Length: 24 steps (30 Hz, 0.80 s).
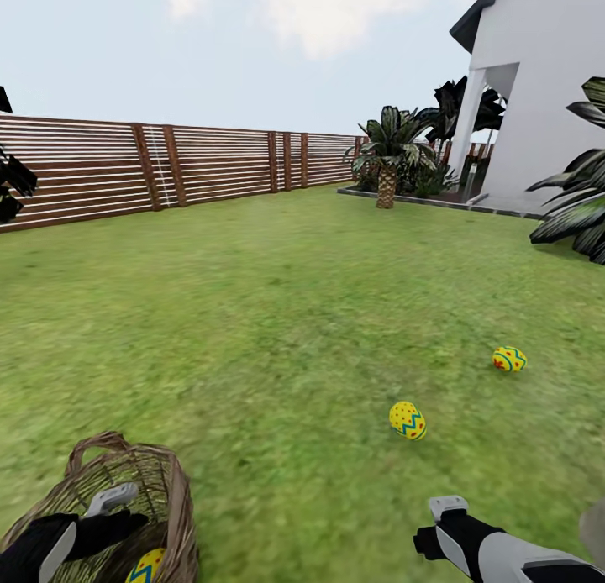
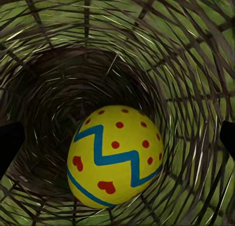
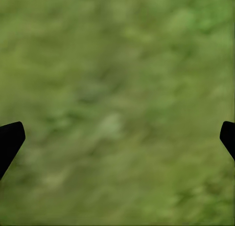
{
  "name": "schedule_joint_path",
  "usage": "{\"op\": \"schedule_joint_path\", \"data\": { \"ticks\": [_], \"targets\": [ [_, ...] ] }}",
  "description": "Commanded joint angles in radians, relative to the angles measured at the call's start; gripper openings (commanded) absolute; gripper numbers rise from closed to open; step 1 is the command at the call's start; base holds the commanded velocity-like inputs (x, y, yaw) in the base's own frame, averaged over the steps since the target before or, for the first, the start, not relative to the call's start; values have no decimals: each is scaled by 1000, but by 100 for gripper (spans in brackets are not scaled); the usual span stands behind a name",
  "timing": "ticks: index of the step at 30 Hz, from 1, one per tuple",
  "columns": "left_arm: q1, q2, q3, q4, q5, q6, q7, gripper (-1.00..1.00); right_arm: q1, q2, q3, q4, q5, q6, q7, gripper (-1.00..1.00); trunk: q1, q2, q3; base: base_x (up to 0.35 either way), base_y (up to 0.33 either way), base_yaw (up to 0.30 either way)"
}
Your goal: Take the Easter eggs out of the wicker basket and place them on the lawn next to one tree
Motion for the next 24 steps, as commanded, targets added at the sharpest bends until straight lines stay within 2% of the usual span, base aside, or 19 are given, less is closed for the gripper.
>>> {"op": "schedule_joint_path", "data": {
  "ticks": [1, 8, 24],
  "targets": [
    [0, 0, 5, -1, 5, 8, -3, 100, -1, 1, 7, 1, 3, 3, -1, 100, 4, -8, -4, 43, -1, 0],
    [0, 1, 5, -1, 5, 8, -4, 100, -1, 2, 7, 1, 3, 3, -1, 100, 31, -57, -26, 9, 0, 0],
    [0, -8, 5, -1, 5, 8, -2, 100, -1, 2, 7, 1, 3, 3, -1, 100, 38, -60, -88, 0, 0, 0]
  ]
}}
